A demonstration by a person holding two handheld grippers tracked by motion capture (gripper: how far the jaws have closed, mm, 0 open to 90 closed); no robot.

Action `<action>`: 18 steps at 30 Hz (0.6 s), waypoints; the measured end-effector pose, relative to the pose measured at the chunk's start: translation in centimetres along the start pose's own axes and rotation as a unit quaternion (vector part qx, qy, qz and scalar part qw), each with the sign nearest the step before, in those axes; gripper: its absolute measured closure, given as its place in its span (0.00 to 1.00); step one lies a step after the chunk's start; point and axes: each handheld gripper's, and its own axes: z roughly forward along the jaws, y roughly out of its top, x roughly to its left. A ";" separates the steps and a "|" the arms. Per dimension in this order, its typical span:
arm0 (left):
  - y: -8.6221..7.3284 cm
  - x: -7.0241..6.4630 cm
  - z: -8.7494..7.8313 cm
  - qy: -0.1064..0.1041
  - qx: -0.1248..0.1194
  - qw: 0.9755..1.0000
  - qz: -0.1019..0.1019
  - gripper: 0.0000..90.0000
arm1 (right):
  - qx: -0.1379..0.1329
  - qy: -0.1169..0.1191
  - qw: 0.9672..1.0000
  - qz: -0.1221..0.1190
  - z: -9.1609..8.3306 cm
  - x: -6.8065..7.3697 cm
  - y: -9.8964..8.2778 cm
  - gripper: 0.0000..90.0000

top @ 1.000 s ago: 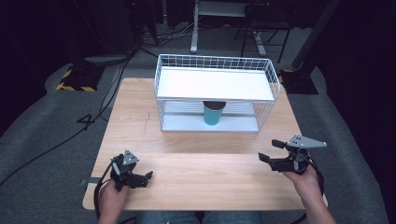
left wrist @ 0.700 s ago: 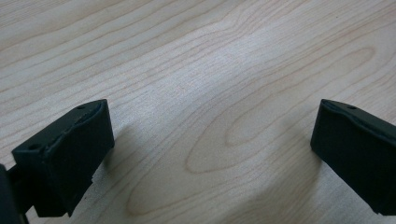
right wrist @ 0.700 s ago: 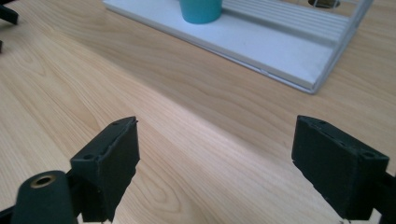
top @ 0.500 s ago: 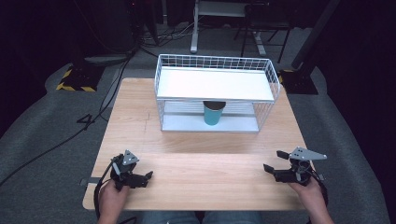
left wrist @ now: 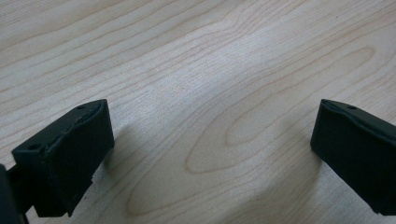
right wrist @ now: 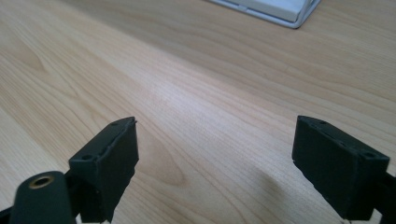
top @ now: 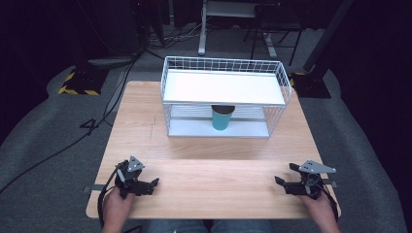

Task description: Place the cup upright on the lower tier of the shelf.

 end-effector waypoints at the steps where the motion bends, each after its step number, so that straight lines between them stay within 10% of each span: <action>1: 0.0 0.0 0.0 0.000 0.000 1.000 0.000 0.00 | 0.004 -0.002 1.000 -0.006 0.1 0.0 0.0 0.17; 18: 0.0 0.0 0.0 -0.001 0.000 1.000 -0.001 0.00 | 0.055 -0.007 0.998 -0.006 1.5 0.3 0.0 0.10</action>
